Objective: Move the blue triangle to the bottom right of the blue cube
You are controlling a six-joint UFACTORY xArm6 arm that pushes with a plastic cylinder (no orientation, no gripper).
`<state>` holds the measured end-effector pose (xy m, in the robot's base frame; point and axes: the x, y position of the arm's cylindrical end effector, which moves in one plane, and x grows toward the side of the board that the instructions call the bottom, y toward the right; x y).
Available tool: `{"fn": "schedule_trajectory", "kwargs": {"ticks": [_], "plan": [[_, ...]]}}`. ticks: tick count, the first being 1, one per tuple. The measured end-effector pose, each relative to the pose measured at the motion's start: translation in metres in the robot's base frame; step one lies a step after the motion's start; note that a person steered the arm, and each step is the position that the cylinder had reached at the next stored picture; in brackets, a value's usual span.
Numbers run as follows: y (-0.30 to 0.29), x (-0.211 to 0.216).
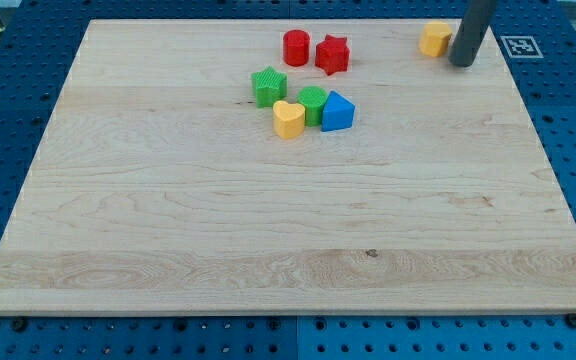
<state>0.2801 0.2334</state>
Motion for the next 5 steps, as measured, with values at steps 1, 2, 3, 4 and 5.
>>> {"fn": "schedule_trajectory", "kwargs": {"ticks": [1, 2, 3, 4, 5], "plan": [[0.003, 0.0], [0.002, 0.015], [-0.061, 0.042], [-0.132, 0.045], [-0.177, 0.056]]}}
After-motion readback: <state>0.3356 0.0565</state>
